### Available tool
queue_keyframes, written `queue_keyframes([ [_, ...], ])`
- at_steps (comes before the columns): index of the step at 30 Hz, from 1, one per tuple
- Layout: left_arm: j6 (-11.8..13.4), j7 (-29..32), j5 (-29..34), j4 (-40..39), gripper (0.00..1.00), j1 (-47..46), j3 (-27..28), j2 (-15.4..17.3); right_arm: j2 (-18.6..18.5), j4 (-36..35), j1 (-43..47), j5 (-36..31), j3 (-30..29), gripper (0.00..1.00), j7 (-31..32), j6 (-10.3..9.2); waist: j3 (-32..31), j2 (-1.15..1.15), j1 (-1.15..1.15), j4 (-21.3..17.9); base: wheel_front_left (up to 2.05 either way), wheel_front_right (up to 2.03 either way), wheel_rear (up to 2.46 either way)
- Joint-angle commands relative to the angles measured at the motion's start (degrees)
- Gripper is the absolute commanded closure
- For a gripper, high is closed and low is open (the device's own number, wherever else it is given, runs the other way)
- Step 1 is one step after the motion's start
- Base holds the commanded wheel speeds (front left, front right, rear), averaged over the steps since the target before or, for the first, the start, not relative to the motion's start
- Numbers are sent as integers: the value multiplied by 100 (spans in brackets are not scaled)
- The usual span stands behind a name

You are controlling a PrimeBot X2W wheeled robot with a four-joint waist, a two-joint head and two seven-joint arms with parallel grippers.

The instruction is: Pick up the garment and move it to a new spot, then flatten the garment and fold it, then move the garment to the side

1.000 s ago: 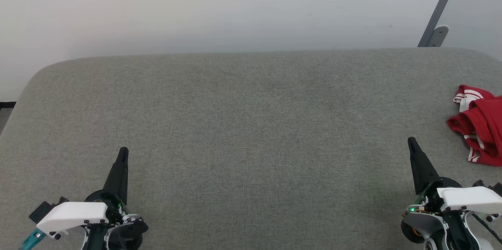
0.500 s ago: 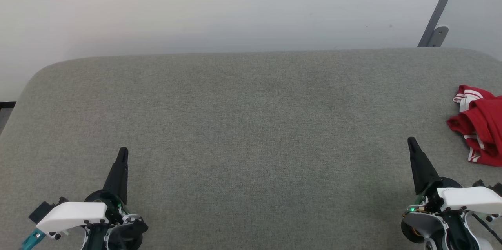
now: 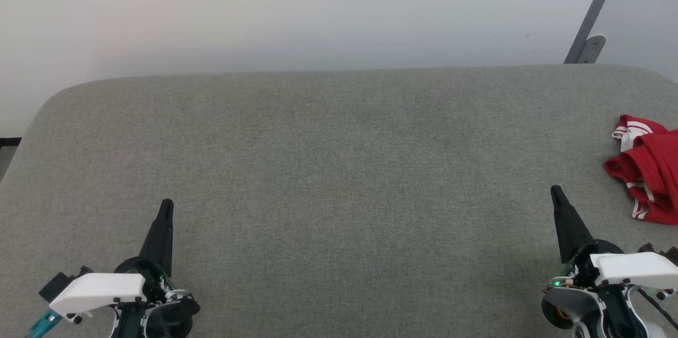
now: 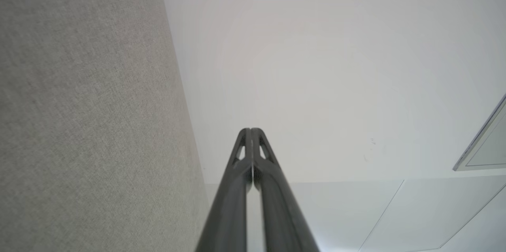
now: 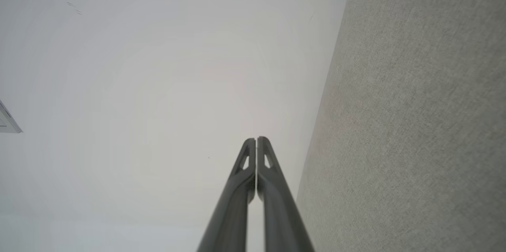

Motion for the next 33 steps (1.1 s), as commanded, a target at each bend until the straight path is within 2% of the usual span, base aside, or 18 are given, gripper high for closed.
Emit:
queue_keyframes([
  [1,-30,9,21,-2,100,-74,12,-3,9,9,-23,22,-2,100,16,0,0,0,0,0,0,0,0],
  [33,-31,16,28,-3,100,-75,19,-6,9,11,-23,23,-1,100,14,0,0,0,0,0,0,0,0],
])
